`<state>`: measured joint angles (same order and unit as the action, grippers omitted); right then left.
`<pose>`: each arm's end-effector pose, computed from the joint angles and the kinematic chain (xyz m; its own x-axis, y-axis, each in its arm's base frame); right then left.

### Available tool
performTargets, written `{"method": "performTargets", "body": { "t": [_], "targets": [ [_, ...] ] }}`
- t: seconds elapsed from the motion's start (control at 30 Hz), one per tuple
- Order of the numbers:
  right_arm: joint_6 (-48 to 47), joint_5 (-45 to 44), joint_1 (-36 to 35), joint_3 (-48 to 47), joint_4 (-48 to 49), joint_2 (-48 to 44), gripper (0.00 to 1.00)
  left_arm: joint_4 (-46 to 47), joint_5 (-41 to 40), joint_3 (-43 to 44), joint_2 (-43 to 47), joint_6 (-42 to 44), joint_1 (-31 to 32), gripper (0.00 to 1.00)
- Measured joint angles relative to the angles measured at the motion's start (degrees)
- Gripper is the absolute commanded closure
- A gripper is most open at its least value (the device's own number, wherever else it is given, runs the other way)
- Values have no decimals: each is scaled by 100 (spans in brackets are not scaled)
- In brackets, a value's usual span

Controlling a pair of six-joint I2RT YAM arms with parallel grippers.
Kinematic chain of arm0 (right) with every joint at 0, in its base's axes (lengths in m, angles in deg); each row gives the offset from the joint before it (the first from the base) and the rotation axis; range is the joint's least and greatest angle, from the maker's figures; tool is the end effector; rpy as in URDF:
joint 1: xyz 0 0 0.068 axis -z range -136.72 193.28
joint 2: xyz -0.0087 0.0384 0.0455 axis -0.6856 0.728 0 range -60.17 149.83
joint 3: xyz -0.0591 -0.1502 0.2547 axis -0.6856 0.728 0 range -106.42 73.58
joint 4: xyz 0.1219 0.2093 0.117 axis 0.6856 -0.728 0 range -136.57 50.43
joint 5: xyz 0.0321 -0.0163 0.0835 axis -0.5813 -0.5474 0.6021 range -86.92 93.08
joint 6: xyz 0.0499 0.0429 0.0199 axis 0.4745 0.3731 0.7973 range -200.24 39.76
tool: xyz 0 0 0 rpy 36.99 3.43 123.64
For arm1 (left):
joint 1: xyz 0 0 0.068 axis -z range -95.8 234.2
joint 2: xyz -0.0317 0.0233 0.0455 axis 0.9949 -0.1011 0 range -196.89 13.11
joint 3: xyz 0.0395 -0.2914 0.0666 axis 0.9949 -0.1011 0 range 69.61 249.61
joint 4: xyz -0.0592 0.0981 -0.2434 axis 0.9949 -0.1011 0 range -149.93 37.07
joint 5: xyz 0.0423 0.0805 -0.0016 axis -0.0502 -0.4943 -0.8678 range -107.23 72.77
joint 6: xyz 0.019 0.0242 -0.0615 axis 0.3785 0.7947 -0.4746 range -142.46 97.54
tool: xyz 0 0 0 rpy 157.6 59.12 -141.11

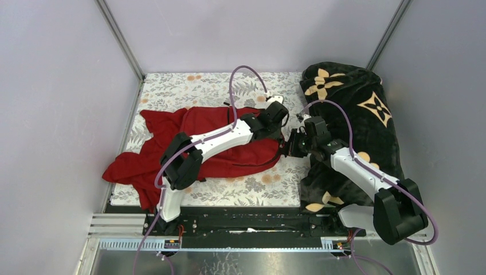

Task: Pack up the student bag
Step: Zip the student bag at the center of the board.

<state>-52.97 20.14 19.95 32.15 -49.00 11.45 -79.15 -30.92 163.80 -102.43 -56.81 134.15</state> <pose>0.2454 0.1236 0.2357 -0.7890 0.1367 -0.5989 -0.2527 0.8164 0.5193 0.3257 -0.3670 0.2477 -0.7538 0.0448 -0.6556 0.2611 0.9359 -0.2363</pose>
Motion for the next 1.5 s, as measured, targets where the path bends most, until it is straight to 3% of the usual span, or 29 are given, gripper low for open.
{"method": "performTargets", "body": {
  "t": [0.4, 0.43, 0.5, 0.63, 0.83, 0.97, 1.07, 1.17, 1.27, 1.5],
  "targets": [
    [96, 417, -260, 273, -146, -328, 100, 98, 160, -83, 192, -94, -345, 100],
    [105, 426, -264, 273, -168, -358, 100, 101, 188, -83, 195, -94, -345, 96],
    [107, 424, -264, 273, -203, -415, 100, 101, 234, -83, 195, -76, -345, 64],
    [105, 380, -267, 256, -343, -411, 100, 238, 319, -267, 393, 68, -363, 38],
    [101, 354, -267, 48, -540, -232, 100, 422, 330, -1255, 1694, 470, -396, 40],
    [103, 356, -267, -20, -540, -153, 100, 710, 540, -2146, 2754, 1086, -387, 26],
    [105, 356, -267, -70, -533, -72, 100, 841, 629, -2922, 3410, 1687, -118, 22],
    [109, 365, -267, -94, -516, 17, 100, 909, 520, -3307, 3567, 2192, 474, 21],
    [122, 372, -267, -136, -509, 138, 100, 1051, 282, -3504, 3480, 2503, 1019, 12],
    [164, 411, -267, -173, -487, 173, 100, 1598, -658, -3641, 2876, 2695, 1373, 14]
  ]
}}
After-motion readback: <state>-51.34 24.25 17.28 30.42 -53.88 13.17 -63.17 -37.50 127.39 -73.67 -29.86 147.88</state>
